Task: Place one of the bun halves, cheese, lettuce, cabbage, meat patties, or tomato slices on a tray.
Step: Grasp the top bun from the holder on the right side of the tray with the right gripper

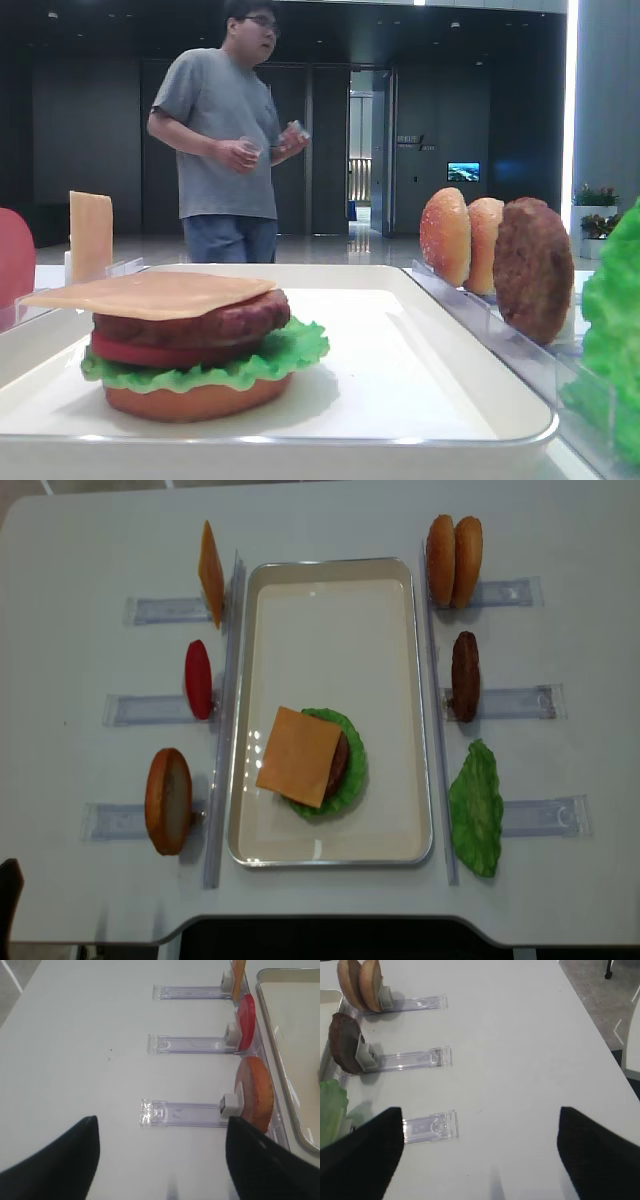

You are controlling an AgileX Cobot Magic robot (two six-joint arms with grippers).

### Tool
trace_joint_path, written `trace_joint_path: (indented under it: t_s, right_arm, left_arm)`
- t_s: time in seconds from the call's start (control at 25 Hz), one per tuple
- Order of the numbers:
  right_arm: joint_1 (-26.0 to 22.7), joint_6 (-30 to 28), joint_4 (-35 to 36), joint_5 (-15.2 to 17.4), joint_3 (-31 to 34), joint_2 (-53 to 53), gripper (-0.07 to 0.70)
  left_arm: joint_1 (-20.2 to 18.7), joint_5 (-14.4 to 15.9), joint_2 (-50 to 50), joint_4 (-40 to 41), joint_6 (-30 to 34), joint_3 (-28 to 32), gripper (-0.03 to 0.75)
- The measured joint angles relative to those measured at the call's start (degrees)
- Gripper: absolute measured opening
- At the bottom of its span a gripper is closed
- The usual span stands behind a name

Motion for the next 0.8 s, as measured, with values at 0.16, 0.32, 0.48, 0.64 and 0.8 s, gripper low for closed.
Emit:
trace_joint_path:
  t_s: [0.16, 0.32, 0.48, 0.64, 0.8]
  right_arm:
    - [0.0, 0.0, 0.0, 0.0, 0.0, 0.0, 0.591]
    - [0.0, 0.0, 0.0, 0.0, 0.0, 0.0, 0.591]
    - [0.0, 0.0, 0.0, 0.0, 0.0, 0.0, 0.591]
    - [0.0, -0.1, 0.3, 0.0, 0.0, 0.0, 0.591]
    - [0.0, -0.2, 0.6, 0.0, 0.0, 0.0, 0.591]
  left_arm:
    - [0.0, 0.0, 0.0, 0.0, 0.0, 0.0, 0.597]
    - [0.0, 0.0, 0.0, 0.0, 0.0, 0.0, 0.597]
    - [0.0, 0.0, 0.0, 0.0, 0.1, 0.0, 0.597]
    - [0.0, 0.0, 0.0, 0.0, 0.1, 0.0, 0.597]
    - [0.0, 0.0, 0.0, 0.0, 0.1, 0.0, 0.597]
